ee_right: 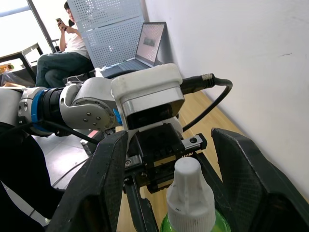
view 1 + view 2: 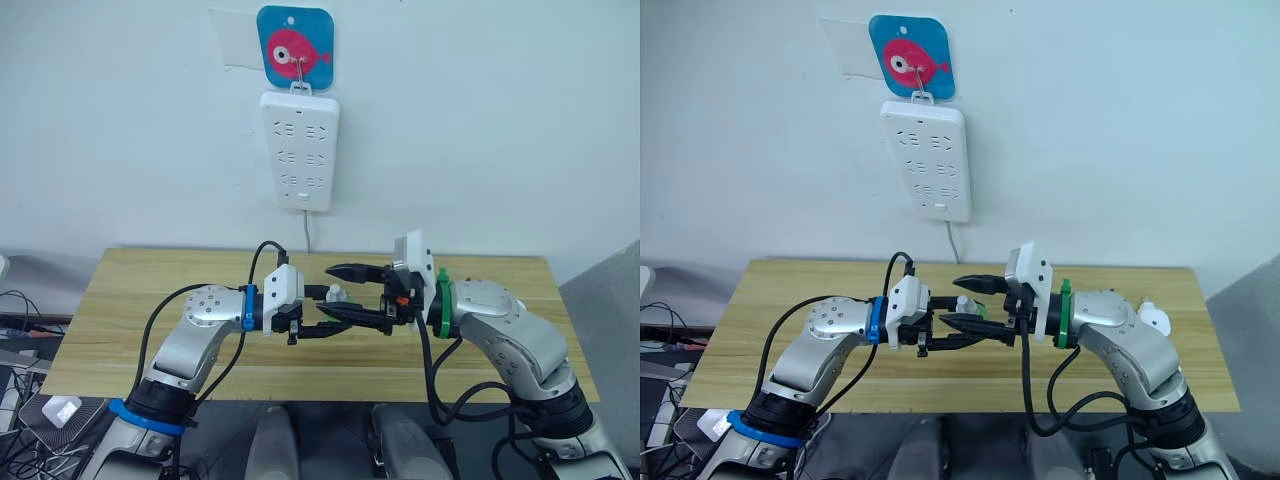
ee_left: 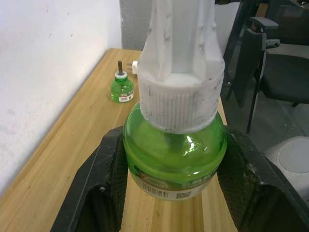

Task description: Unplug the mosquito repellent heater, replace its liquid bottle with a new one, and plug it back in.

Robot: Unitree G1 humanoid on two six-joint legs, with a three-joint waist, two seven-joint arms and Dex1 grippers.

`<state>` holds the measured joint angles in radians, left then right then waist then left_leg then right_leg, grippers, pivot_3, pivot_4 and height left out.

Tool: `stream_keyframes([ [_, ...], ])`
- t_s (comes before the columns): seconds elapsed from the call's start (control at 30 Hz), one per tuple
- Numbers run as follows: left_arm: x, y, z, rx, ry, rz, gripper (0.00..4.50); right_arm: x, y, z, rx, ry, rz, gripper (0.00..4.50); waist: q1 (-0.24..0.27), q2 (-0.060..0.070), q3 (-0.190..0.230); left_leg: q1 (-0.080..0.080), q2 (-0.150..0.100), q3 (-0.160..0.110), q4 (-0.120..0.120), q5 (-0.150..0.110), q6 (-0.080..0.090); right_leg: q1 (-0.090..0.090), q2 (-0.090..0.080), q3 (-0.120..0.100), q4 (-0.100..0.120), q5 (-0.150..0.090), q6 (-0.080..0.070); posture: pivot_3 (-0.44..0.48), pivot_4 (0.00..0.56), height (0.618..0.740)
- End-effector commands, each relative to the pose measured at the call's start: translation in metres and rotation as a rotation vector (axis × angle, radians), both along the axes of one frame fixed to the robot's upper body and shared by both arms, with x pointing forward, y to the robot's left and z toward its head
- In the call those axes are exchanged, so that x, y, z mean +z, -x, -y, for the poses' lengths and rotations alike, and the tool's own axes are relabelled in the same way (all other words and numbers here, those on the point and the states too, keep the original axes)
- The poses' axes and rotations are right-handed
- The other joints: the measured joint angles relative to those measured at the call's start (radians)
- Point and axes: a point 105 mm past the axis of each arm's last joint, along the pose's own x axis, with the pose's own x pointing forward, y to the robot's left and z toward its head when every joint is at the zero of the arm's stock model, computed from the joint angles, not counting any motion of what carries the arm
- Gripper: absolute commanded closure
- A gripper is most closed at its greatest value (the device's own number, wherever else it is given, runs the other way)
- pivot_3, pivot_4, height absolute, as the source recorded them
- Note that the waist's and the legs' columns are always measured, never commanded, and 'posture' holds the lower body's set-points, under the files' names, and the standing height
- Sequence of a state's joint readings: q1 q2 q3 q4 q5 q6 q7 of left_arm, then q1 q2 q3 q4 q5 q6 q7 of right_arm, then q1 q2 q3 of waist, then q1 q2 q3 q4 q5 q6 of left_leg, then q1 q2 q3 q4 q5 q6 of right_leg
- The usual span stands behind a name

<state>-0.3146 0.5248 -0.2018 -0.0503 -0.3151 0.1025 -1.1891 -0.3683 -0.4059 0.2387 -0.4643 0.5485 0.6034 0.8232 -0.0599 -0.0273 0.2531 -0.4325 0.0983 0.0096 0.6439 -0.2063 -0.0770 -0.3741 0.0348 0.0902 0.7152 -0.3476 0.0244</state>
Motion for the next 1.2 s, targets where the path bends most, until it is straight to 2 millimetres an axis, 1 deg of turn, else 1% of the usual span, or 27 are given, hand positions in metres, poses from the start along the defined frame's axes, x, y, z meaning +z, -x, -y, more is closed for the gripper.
stream_keyframes([
  [0.03, 0.01, 0.008, 0.007, -0.038, 0.028, 0.032, 2.26, 0.003, 0.0, -0.004, 0.004, -0.002, 0.035, 2.25, 0.0, 0.0, 0.0, 0.0, 0.0, 0.0, 0.0, 0.0, 0.0, 0.0, 0.0, 0.0, 0.0, 0.0, 0.0, -0.102, 0.206, 0.74],
  [0.2, 0.01, 0.009, 0.008, -0.04, 0.029, 0.03, 2.26, 0.004, -0.004, -0.004, -0.009, -0.004, 0.048, 4.02, 0.0, 0.0, 0.0, 0.0, 0.0, 0.0, 0.0, 0.0, 0.0, 0.0, 0.0, 0.0, 0.0, 0.0, 0.0, -0.101, 0.207, 0.74],
  [0.23, 0.01, 0.01, 0.008, -0.039, 0.029, 0.029, 2.26, 0.003, -0.005, -0.003, -0.012, 0.001, 0.058, 4.09, 0.0, 0.0, 0.0, 0.0, 0.0, 0.0, 0.0, 0.0, 0.0, 0.0, 0.0, 0.0, 0.0, 0.0, 0.0, -0.101, 0.209, 0.74],
  [0.3, 0.009, 0.01, 0.008, -0.036, 0.028, 0.027, 2.26, 0.006, -0.005, -0.001, -0.007, -0.019, 0.061, 4.09, 0.0, 0.0, 0.0, 0.0, 0.0, 0.0, 0.0, 0.0, 0.0, 0.0, 0.0, 0.0, 0.0, 0.0, 0.0, -0.101, 0.21, 0.74],
  [0.4, 0.008, 0.009, 0.006, -0.03, 0.027, 0.023, 2.26, 0.021, -0.001, 0.002, 0.017, -0.084, 0.035, 4.09, 0.0, 0.0, 0.0, 0.0, 0.0, 0.0, 0.0, 0.0, 0.0, 0.0, 0.0, 0.0, 0.0, 0.0, 0.0, -0.1, 0.212, 0.74],
  [0.5, 0.006, 0.009, 0.002, -0.016, 0.02, 0.014, 2.26, 0.05, -0.003, 0.009, 0.003, -0.161, 0.025, 4.09, 0.0, 0.0, 0.0, 0.0, 0.0, 0.0, 0.0, 0.0, 0.0, 0.0, 0.0, 0.0, 0.0, 0.0, 0.0, -0.1, 0.216, 0.74],
  [0.6, 0.003, 0.008, -0.002, -0.001, 0.017, 0.001, 2.26, 0.069, -0.002, 0.015, -0.016, -0.183, 0.051, 4.09, 0.0, 0.0, 0.0, 0.0, 0.0, 0.0, 0.0, 0.0, 0.0, 0.0, 0.0, 0.0, 0.0, 0.0, 0.0, -0.108, 0.216, 0.74],
  [0.7, 0.0, 0.008, -0.004, 0.007, 0.014, -0.006, 2.26, 0.078, 0.0, 0.018, -0.039, -0.192, 0.06, 4.09, -0.001, 0.0, 0.0, 0.0, 0.0, 0.0, -0.001, 0.0, 0.0, 0.0, 0.0, 0.0, -0.001, 0.0, 0.0, -0.116, 0.215, 0.74],
  [0.87, -0.003, 0.007, -0.005, 0.012, 0.008, -0.01, 2.26, 0.083, -0.004, 0.023, -0.11, -0.207, 0.064, 4.09, -0.005, 0.0, 0.0, 0.0, 0.0, 0.001, -0.002, 0.0, 0.0, -0.001, 0.0, 0.002, -0.002, 0.0, 0.0, -0.122, 0.217, 0.74],
  [0.93, -0.003, 0.007, -0.007, 0.02, 0.008, -0.009, 2.26, 0.081, -0.009, 0.029, -0.179, -0.199, 0.072, 4.09, -0.006, 0.0, 0.0, 0.0, 0.0, 0.002, -0.002, 0.0, 0.0, -0.001, 0.0, 0.002, -0.001, 0.0, 0.0, -0.122, 0.216, 0.74],
  [0.97, -0.003, 0.006, -0.008, 0.028, 0.008, -0.009, 2.26, 0.075, -0.013, 0.034, -0.23, -0.172, 0.08, 4.09, -0.005, 0.0, 0.0, 0.0, 0.0, 0.002, -0.002, 0.0, 0.0, -0.001, 0.0, 0.002, -0.001, 0.0, 0.0, -0.122, 0.216, 0.74],
  [1.03, -0.003, 0.005, -0.009, 0.042, 0.009, -0.009, 2.26, 0.061, -0.017, 0.042, -0.302, -0.115, 0.109, 4.09, -0.004, 0.0, 0.0, -0.001, 0.0, 0.001, -0.002, 0.0, 0.0, -0.001, 0.0, 0.001, -0.002, 0.0, 0.0, -0.124, 0.218, 0.74],
  [1.13, -0.004, 0.004, -0.012, 0.071, 0.014, -0.007, 2.26, 0.035, -0.029, 0.06, -0.466, -0.06, 0.12, 4.09, -0.006, 0.0, 0.0, -0.001, 0.0, 0.002, -0.003, 0.0, 0.0, -0.002, 0.0, 0.002, -0.002, 0.0, 0.0, -0.13, 0.216, 0.74],
  [1.2, -0.004, 0.001, -0.012, 0.107, 0.028, -0.009, 2.26, 0.015, -0.04, 0.073, -0.592, -0.027, 0.126, 4.09, -0.008, 0.0, 0.0, -0.001, 0.0, 0.003, -0.004, 0.0, 0.0, -0.003, 0.0, 0.003, -0.002, 0.0, 0.0, -0.133, 0.216, 0.74],
])
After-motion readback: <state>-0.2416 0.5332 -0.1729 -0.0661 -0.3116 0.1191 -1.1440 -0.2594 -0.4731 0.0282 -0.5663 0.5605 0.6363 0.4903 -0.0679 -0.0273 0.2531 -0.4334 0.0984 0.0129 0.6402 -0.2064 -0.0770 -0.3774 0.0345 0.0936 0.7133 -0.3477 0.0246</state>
